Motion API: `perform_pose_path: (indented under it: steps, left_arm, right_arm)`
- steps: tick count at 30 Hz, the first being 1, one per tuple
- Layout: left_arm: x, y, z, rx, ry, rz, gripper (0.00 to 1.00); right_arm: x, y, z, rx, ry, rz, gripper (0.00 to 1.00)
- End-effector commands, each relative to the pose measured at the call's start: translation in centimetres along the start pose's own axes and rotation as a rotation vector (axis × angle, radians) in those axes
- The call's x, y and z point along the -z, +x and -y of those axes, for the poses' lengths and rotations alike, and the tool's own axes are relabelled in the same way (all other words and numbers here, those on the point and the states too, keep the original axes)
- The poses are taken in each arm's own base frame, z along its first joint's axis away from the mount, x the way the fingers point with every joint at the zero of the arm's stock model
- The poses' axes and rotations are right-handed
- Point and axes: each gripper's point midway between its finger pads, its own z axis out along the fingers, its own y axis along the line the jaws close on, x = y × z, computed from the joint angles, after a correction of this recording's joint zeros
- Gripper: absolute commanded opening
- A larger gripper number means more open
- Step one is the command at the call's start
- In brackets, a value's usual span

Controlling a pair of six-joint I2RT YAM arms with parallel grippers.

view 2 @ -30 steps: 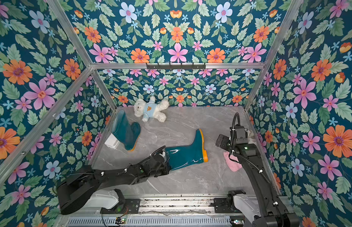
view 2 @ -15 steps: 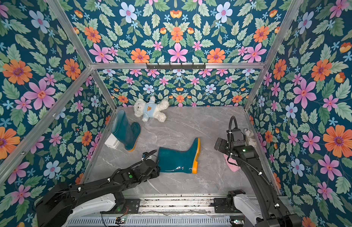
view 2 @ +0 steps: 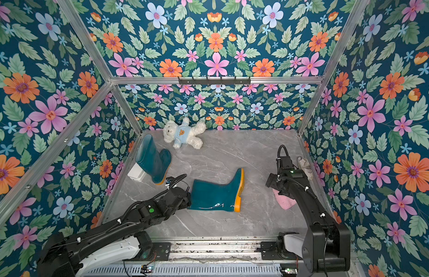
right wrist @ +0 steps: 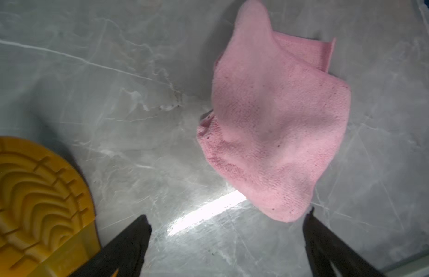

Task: Wipe the rubber boots with a cloth
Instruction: Pick up the cleaning item at the center of the board.

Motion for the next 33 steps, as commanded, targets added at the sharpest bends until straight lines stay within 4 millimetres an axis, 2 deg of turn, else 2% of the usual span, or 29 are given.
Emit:
perform_pose_path:
  steps: [1,6,10,15,17,20,21,23,24,25,30,33]
  left_arm:
    - [-1.1,-0.9,-0.6,-0.018,-0.026,0.008,0.76]
    - [-4.0,-2.0,-1.1,0.070,0.052,-0.029,0.76]
    - [-5.1,-2.9,0.6,0.069,0.131,-0.037,0.74]
    - [-5.9,-2.9,2.2,0.050,0.208,-0.064,0.71]
    - [-6.1,-2.6,2.5,0.043,0.222,-0.079,0.70]
    - [-6.6,-1.9,2.6,0.035,0.240,-0.104,0.69]
    - [-6.8,-1.5,2.6,0.035,0.247,-0.114,0.68]
    - [-7.3,-0.7,2.6,0.036,0.256,-0.137,0.67]
    - [-7.5,-0.2,2.5,0.037,0.255,-0.149,0.66]
    - [-7.7,0.1,2.5,0.038,0.259,-0.159,0.65]
    - [-7.7,1.4,2.3,0.049,0.296,-0.175,0.60]
    - [-7.3,1.8,2.2,0.059,0.320,-0.164,0.49]
  right_arm:
    - [-0.4,-1.1,0.9,0.006,0.049,0.033,0.99]
    - [-2.4,-1.5,1.2,0.003,0.078,-0.007,0.99]
    - [-4.2,-1.5,1.1,-0.014,0.079,-0.044,0.99]
    - [-6.1,-1.5,1.0,-0.026,0.081,-0.088,0.96]
    - [-6.7,-1.5,0.9,-0.028,0.074,-0.102,0.92]
    - [-7.4,-1.2,0.8,-0.026,0.065,-0.124,0.81]
    - [-7.6,-1.0,0.7,-0.024,0.060,-0.132,0.72]
    - [-7.9,-0.9,0.5,-0.021,0.045,-0.138,0.45]
    - [-7.9,-0.8,0.5,-0.020,0.039,-0.138,0.17]
    - [-7.9,-0.8,0.5,-0.020,0.041,-0.138,0.00]
    - [-7.6,-0.4,0.6,-0.013,0.027,-0.133,0.00]
    - [-7.1,-0.5,0.5,-0.011,0.019,-0.122,0.00]
